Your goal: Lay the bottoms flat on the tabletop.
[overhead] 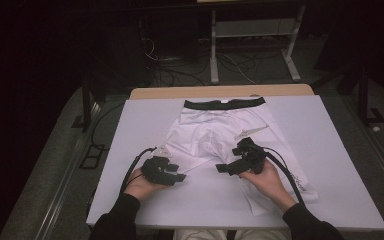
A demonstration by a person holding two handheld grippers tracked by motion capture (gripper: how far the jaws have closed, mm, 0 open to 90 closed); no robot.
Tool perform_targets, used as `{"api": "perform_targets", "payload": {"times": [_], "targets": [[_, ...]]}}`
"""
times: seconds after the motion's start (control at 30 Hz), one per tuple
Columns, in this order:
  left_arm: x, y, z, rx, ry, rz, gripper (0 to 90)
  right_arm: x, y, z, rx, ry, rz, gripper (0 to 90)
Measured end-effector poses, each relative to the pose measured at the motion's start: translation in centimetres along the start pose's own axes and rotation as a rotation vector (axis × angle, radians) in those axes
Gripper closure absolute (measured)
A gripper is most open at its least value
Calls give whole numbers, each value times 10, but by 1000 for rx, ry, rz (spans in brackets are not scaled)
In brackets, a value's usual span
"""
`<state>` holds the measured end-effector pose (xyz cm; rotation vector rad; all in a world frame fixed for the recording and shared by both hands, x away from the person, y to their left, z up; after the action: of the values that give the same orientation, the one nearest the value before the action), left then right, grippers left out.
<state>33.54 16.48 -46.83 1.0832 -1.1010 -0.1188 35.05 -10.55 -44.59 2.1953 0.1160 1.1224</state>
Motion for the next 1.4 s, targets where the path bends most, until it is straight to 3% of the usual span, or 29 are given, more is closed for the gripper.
{"api": "perform_targets", "payload": {"times": [0.23,0.37,0.5,0.57,0.73,0.9,1.1,1.17,1.27,1.4], "targets": [[1,-1,-2,78,-45,-5,763,0,-1,0,0,3,1,3],[2,-3,0,90,-67,-1,870,-1,-2,1,-5,1,-1,3],[3,-1,0,68,-66,-27,888,-1,-2,2,-14,1,-6,3],[2,4,1,55,-93,-42,888,-1,0,2,-15,-2,-5,3],[-2,21,7,35,-205,-7,888,-3,3,2,-15,-11,2,3],[-10,30,7,43,-246,-19,887,-7,5,-3,-12,-18,-3,3],[-22,41,-1,57,-239,-25,887,-8,10,-9,-2,-27,9,5],[-26,45,-7,70,-233,-31,887,-8,10,-10,15,-29,10,49],[-33,48,-16,71,-197,-37,887,-8,9,-10,24,-39,8,64],[-38,49,-20,60,-184,-41,885,-10,5,-11,34,-59,-15,86]]}}
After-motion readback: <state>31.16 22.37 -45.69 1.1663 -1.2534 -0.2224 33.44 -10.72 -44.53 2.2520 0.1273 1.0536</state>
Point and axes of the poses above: each handheld gripper's, and its own axes: y roughly backward along the jaws, x roughly out of its top, z roughly to its right, the point moved 3 cm from there along -y, roughly forward along the jaws, and after that the axes turned 8 degrees about x, right-handed, at the moved point
